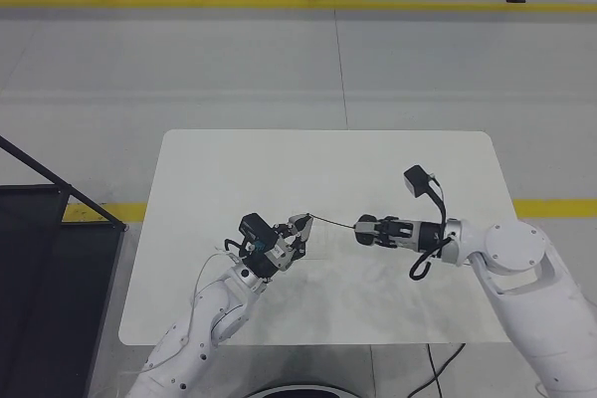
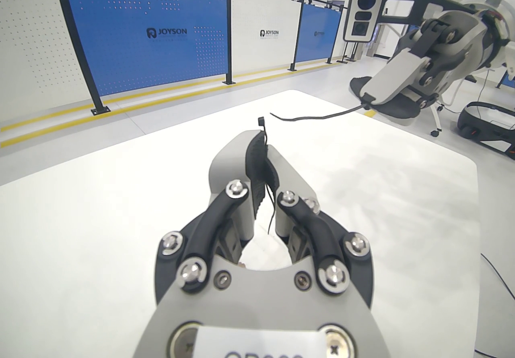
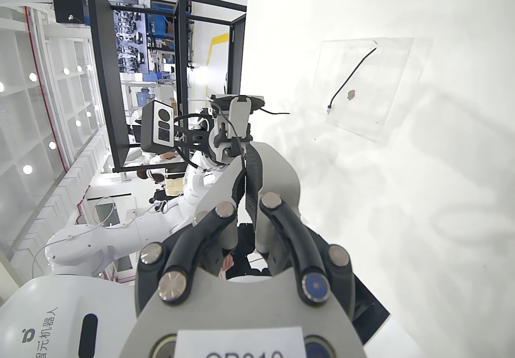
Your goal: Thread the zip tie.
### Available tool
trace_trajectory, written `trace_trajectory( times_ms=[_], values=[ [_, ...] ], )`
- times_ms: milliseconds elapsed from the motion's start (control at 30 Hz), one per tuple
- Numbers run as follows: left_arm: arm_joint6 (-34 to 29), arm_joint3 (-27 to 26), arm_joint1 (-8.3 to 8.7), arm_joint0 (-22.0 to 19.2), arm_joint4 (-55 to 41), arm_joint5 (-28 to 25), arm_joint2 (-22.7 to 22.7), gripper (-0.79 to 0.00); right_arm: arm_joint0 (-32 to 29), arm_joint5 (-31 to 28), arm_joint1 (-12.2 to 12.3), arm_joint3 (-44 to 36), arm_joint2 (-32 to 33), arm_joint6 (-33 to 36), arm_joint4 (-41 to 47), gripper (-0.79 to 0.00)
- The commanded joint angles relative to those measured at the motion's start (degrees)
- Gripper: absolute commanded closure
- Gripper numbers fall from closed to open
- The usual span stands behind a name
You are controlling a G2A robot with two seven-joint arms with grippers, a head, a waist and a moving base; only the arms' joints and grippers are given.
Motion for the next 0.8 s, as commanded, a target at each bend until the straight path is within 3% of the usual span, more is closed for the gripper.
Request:
trace_trajectory(
  times_ms=[0, 767],
  values=[
    [-0.52, -0.34, -0.02, 0.20, -0.04, 0.43, 0.01, 0.000, -0.26, 0.20, 0.06, -0.32, 0.17, -0.19, -0.19, 0.000],
    [-0.05, -0.88, -0.32, 0.56, -0.19, 2.52, 0.09, 0.000, -1.31, 2.95, 0.41, -3.41, 0.56, -1.35, -1.78, 0.000]
  ],
)
